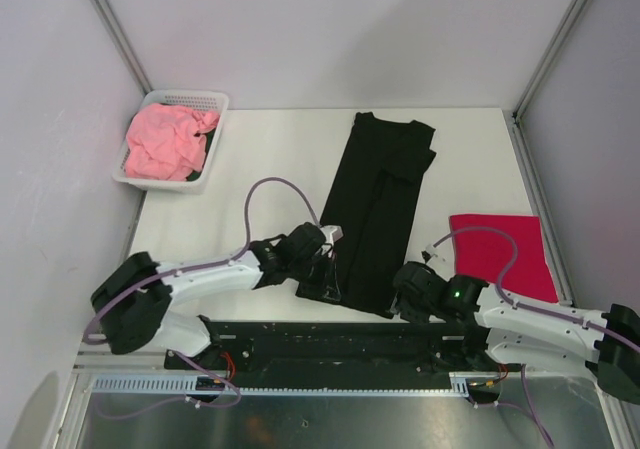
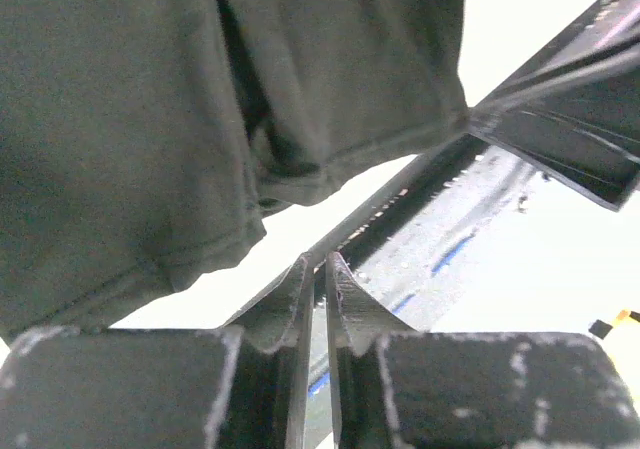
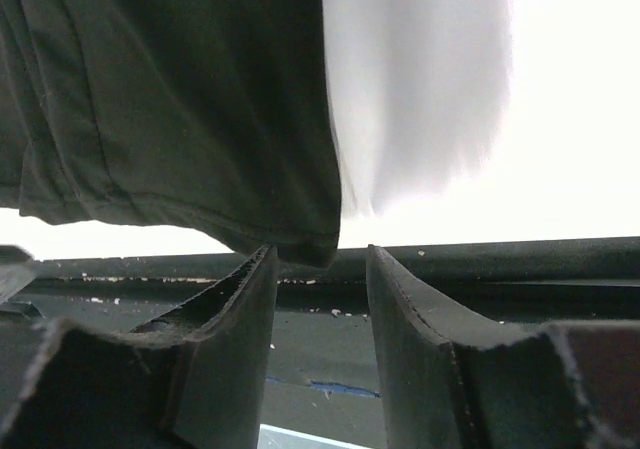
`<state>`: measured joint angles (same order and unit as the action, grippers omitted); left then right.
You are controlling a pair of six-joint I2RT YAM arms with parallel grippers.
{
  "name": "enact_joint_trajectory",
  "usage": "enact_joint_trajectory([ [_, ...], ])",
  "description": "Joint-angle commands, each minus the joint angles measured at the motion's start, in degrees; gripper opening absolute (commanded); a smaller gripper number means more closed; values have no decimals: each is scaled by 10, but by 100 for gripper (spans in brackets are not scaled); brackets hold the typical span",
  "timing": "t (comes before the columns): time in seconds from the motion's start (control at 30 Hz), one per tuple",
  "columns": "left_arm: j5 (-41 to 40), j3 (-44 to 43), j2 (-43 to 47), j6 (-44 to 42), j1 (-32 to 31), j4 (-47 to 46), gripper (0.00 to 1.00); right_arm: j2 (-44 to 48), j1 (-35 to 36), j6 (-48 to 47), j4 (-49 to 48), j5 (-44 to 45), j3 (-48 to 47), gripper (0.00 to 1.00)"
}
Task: Fold and stack the t-shirts
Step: Grab the bottom of the folded rectangular tshirt with both arms
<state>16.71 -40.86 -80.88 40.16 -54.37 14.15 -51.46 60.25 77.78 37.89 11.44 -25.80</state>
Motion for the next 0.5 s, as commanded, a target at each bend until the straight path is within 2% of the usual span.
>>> enact_joint_trajectory([
  [0.0,11,8,66,2,-3,8,14,-10,-13,-9,-5,25,-8,47],
  [0.13,-26,12,106,-3,15,40,17,-18,-23,-15,-26,21,-6,47],
  [0.3,-69,44,136,-11,97,68,21,-40,-27,-20,-56,12,-6,47],
  [0.47,-78,73,140,-19,161,71,34,-66,-27,-25,-68,3,-6,47],
])
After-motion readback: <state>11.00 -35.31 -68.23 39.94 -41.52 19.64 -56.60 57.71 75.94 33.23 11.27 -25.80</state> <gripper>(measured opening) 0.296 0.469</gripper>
